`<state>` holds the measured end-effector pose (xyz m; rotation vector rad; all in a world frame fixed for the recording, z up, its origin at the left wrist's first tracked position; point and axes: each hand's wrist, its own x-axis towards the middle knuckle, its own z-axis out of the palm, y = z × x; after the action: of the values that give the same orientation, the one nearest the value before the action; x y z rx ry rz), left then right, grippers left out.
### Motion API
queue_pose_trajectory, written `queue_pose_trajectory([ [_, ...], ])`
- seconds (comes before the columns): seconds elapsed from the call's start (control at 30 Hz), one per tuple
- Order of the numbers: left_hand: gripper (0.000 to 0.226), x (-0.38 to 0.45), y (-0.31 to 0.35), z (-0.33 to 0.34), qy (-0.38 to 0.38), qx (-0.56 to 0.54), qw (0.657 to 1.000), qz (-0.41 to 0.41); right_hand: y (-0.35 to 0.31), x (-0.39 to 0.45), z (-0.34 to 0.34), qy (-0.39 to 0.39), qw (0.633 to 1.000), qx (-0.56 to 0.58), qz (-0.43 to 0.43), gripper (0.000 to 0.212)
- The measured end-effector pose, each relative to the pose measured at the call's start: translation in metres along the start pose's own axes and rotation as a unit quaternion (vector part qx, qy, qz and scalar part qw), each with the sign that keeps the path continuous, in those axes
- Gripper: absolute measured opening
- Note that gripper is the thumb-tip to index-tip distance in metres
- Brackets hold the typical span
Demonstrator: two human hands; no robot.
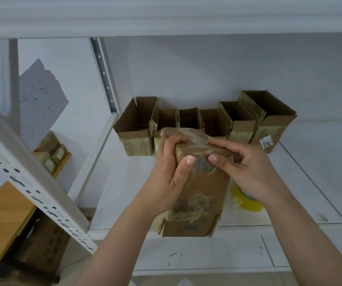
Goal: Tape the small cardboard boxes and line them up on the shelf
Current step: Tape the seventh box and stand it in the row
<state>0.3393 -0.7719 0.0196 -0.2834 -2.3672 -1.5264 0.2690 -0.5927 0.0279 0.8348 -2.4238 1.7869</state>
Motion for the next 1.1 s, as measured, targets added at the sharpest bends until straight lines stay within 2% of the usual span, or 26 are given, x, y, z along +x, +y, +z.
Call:
queue_pose_trajectory([
  [0.1,0.049,-0.001,-0.002,0.005,0.023,0.019,0.999,-0.017,-0.002,-0.003,0.003,0.01,0.999,-0.034,0.005,0.061],
  [0.2,0.044,-0.003,-0.006,0.006,0.018,0.041,0.998,-0.039,-0.002,-0.007,0.003,0.019,0.997,-0.07,0.018,0.063],
  [0.3,0.043,-0.004,-0.006,0.004,0.002,-0.032,0.999,-0.037,-0.002,-0.009,0.004,0.03,0.994,-0.098,0.025,0.065],
  [0.4,0.04,-0.002,-0.005,0.006,0.051,-0.03,0.998,-0.023,-0.001,-0.011,0.007,0.025,0.993,-0.119,0.002,0.072],
  [0.5,0.034,-0.002,-0.007,0.01,0.101,-0.053,0.993,-0.036,0.003,-0.013,0.006,0.032,0.995,-0.077,0.055,0.085],
  [0.6,0.027,-0.003,-0.009,0.013,0.121,-0.077,0.989,-0.045,0.005,-0.017,0.004,0.092,0.979,-0.156,0.093,0.067],
  [0.7,0.026,-0.003,-0.01,0.017,0.131,-0.07,0.988,-0.046,0.007,-0.019,0.004,0.113,0.955,-0.267,0.059,0.058],
  [0.9,0.025,0.0,-0.008,0.019,0.14,-0.046,0.988,-0.044,0.012,-0.017,0.008,0.136,0.951,-0.275,-0.038,0.042],
  [0.97,0.026,0.0,-0.007,0.016,0.144,-0.054,0.987,-0.046,0.013,-0.017,0.006,0.118,0.963,-0.239,-0.035,0.048],
  [1.03,0.032,0.001,-0.007,0.011,0.15,-0.084,0.984,-0.051,0.012,-0.015,0.001,0.104,0.992,-0.073,-0.015,0.052],
  [1.1,0.04,0.001,-0.004,0.007,0.151,-0.109,0.982,-0.046,0.012,-0.012,-0.003,0.111,0.993,0.046,-0.015,0.049],
])
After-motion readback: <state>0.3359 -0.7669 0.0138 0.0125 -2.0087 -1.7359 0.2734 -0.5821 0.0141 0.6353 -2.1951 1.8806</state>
